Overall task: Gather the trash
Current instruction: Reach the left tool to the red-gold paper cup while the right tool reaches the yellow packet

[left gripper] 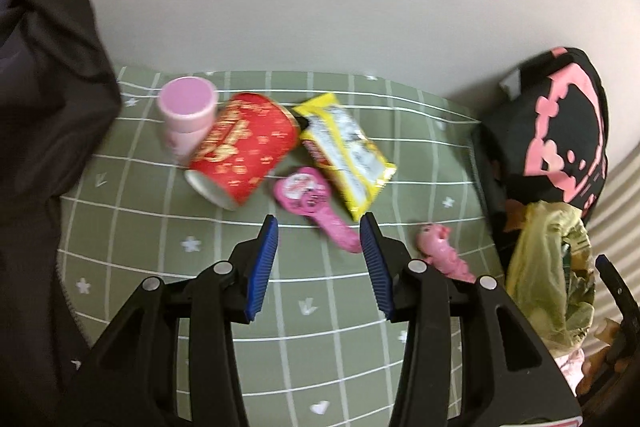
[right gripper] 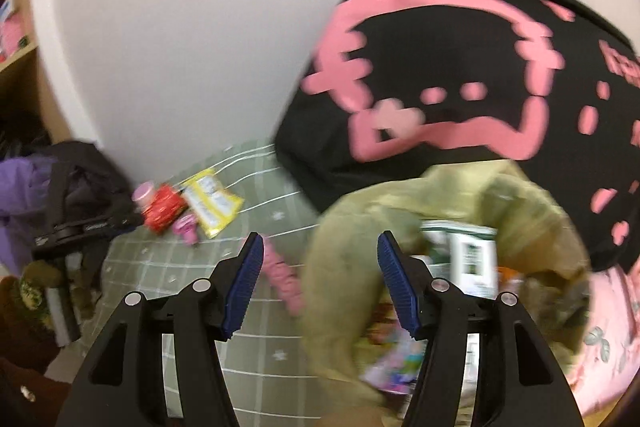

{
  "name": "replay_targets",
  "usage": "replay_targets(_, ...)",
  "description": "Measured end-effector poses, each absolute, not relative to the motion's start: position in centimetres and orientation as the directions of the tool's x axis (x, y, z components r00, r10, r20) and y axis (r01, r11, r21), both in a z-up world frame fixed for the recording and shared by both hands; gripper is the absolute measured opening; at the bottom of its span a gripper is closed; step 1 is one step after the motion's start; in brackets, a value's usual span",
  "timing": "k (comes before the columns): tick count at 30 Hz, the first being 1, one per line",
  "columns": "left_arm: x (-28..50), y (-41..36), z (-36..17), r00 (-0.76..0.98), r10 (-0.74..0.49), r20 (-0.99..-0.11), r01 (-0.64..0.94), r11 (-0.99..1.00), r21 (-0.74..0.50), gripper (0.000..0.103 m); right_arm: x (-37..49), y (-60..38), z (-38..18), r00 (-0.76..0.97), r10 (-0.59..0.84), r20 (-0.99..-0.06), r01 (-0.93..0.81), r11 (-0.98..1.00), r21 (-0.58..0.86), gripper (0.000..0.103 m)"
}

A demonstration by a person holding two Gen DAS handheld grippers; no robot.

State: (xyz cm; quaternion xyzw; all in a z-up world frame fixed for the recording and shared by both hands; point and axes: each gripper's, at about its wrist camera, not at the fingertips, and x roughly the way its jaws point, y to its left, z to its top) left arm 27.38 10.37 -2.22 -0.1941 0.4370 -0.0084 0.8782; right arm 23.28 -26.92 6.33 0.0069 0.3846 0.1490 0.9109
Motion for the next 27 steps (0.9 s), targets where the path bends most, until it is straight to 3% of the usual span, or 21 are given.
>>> replay_targets(5, 26.9, 11.9, -2.7, 0.607, -0.162, -0.778, -0.182, 0.925, -0.334, 0.041, 24.0, -22.0, 5.0, 0.607, 0.324, -0.725, -0.383, 0.919, 0.09, 0.056)
replay_targets(18, 24.3, 15.8, -2.6, 0.592, -0.13, -0.795, -0.208, 0.929, -0.307, 0.045, 31.1, -11.7, -0.5, 0.476, 0.427, -0.769, -0.512, 0.845, 0.153, 0.056)
replay_targets(27, 21.8, 18.3, -2.6, 0.569, -0.103, -0.816, -0.19, 0.949, -0.253, 0.045, 38.6, -1.2, -6.4, 0.439, 0.372, -0.818, -0.613, 0.789, 0.03, 0.056)
